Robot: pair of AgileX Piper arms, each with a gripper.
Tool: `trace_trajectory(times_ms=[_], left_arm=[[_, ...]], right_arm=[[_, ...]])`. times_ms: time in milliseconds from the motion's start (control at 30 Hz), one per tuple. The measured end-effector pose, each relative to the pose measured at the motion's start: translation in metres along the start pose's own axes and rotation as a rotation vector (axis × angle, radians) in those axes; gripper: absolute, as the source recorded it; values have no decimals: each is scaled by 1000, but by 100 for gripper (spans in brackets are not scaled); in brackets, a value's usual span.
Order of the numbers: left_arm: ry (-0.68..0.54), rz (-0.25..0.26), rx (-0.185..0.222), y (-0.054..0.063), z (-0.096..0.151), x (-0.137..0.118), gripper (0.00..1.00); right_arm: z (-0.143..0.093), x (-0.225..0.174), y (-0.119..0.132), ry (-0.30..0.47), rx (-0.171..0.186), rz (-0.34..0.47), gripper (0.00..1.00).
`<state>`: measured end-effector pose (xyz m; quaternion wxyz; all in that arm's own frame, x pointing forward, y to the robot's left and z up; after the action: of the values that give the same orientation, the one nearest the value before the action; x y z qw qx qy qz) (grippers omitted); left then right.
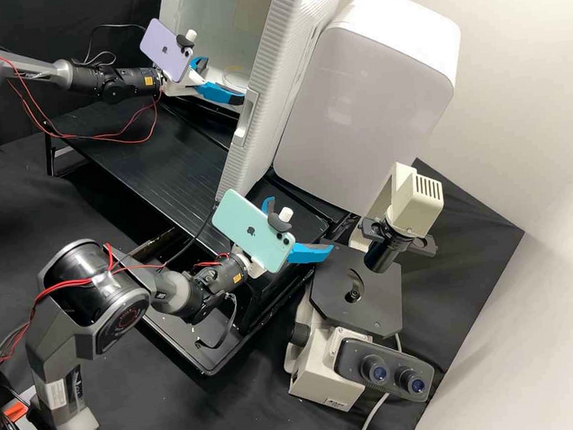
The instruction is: Take the petri dish out of the incubator
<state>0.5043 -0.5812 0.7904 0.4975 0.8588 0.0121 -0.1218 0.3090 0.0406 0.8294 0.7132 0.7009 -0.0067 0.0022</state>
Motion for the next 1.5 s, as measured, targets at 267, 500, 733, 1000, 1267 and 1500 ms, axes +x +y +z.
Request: trace_trajectory(times_ms=[267, 500, 733, 1000, 1267, 1500], left_arm=[[18, -16, 33, -3, 0, 6, 100], [49, -12, 50, -4, -3, 12, 100], [67, -4, 51, -3, -4, 15, 100], [77, -7, 55, -3, -5, 17, 100], [91, -24, 55, 3, -4, 22, 100], [82, -48, 66, 8, -2, 25, 100]], right_arm=[[0, 0, 0, 0, 0, 0, 100], [0, 0, 0, 0, 0, 0, 100], [0, 0, 0, 0, 0, 0, 100], [0, 0, 0, 0, 0, 0, 100], [0, 0, 0, 0, 0, 0, 100], [0, 0, 0, 0, 0, 0, 100]])
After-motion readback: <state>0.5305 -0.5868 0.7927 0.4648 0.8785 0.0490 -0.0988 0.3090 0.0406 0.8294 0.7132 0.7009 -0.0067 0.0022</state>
